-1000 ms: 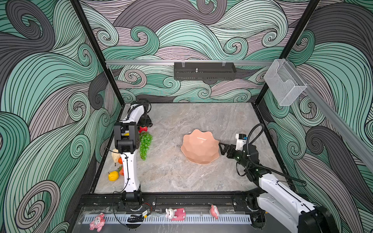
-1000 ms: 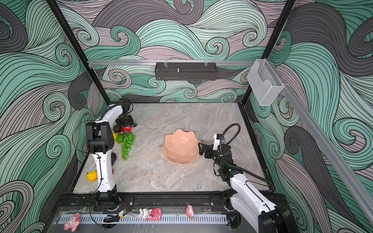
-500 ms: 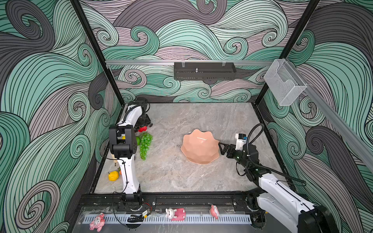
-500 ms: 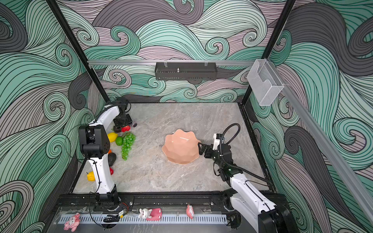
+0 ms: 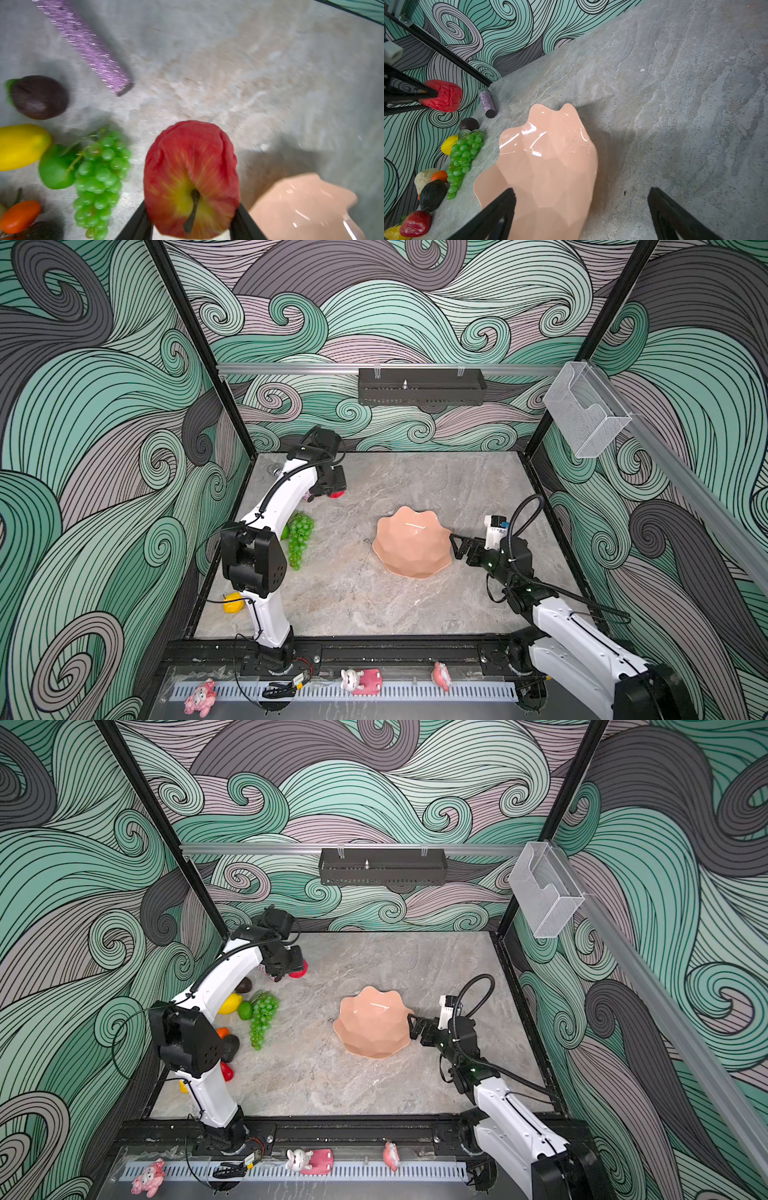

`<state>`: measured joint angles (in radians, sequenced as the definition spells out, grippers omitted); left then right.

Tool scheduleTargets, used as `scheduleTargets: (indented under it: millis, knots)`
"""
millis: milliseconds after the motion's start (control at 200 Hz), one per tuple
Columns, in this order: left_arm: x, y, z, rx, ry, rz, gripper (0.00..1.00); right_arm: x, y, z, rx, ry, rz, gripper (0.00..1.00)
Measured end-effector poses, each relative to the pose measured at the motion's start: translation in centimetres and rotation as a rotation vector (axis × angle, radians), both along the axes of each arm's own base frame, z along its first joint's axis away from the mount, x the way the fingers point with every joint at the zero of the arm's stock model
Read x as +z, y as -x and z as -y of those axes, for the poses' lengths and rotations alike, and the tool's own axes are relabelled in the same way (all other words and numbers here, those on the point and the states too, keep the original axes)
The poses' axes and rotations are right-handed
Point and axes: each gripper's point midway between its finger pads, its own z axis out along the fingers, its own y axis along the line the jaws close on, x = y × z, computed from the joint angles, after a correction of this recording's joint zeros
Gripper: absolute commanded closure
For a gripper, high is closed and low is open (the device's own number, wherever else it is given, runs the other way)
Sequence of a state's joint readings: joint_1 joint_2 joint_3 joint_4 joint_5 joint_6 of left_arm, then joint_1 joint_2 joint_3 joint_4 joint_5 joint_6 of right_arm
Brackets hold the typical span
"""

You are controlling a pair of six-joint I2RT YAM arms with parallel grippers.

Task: Place and organize the fake fruits in the fruit bowl
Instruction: 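Carry the red apple with the left gripper over the pink bowl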

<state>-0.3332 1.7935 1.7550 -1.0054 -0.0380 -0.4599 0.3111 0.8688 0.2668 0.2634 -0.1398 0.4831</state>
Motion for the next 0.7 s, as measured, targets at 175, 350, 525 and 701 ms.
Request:
scheduleTargets:
  millis: [175,350,525,701]
  knots:
    - [1.9,4.7,7.8,-0.273,0.073,0.014,0.5,0.7,0.2,0.1,0.0,-0.006,0.02,0.0]
    - [0.7,8.6,12.5,-0.44,0.09,-0.035,0.5,1.1,0.2,0.1,0.002,-0.006,0.034,0.0]
    - [-1.1,11.6,16.9,-0.585,0.075,-0.073,0.5,1.1,0.2,0.1,0.005,0.002,0.039,0.0]
    - [-5.2,12.9,19.8,-0.669,0.016,-0.143,0.5,1.5,0.3,0.2,0.003,0.007,0.054,0.0]
